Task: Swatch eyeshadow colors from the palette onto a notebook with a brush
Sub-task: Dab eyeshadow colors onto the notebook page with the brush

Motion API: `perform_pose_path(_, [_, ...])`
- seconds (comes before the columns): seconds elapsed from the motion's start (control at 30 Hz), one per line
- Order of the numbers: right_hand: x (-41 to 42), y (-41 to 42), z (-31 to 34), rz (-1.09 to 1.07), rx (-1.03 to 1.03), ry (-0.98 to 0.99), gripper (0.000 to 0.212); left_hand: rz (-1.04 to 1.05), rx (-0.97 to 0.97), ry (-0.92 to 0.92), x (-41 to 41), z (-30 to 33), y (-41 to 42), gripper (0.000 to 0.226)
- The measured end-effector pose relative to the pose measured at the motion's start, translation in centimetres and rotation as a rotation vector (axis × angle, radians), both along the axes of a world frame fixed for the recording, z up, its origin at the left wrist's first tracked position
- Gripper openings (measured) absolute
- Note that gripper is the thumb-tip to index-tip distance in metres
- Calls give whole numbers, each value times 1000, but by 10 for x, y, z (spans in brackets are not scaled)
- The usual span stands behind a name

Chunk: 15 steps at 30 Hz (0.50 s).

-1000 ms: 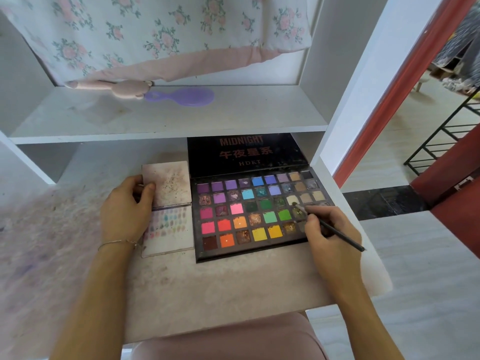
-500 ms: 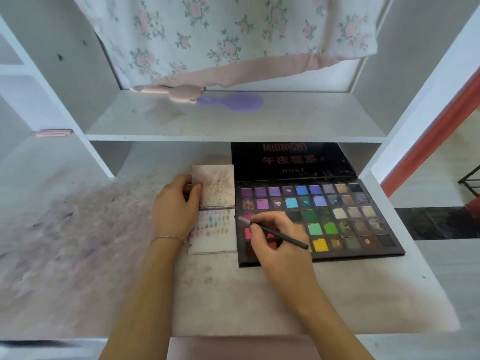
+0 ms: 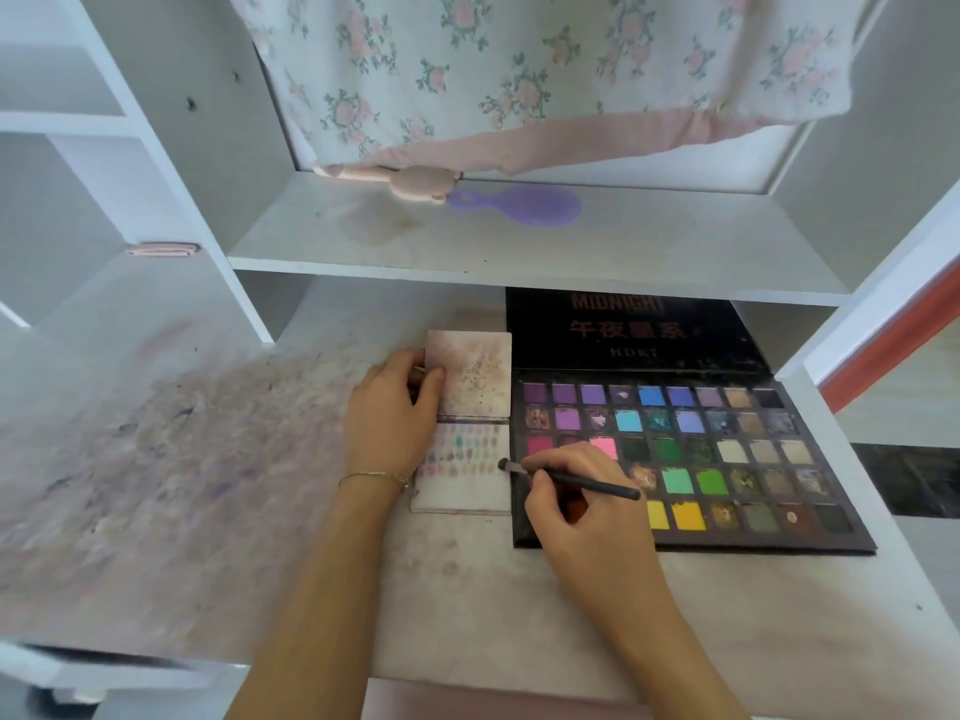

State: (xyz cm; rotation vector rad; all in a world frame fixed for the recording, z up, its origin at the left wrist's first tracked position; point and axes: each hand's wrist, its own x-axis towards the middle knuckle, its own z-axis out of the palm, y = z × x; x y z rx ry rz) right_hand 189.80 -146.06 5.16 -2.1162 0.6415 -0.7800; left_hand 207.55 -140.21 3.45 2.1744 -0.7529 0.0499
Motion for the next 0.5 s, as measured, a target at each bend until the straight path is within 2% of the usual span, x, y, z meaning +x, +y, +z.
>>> perform_pose_path(0.5, [0,0,2,-3,22,57,15,7,6,-3,-1,1,0,19])
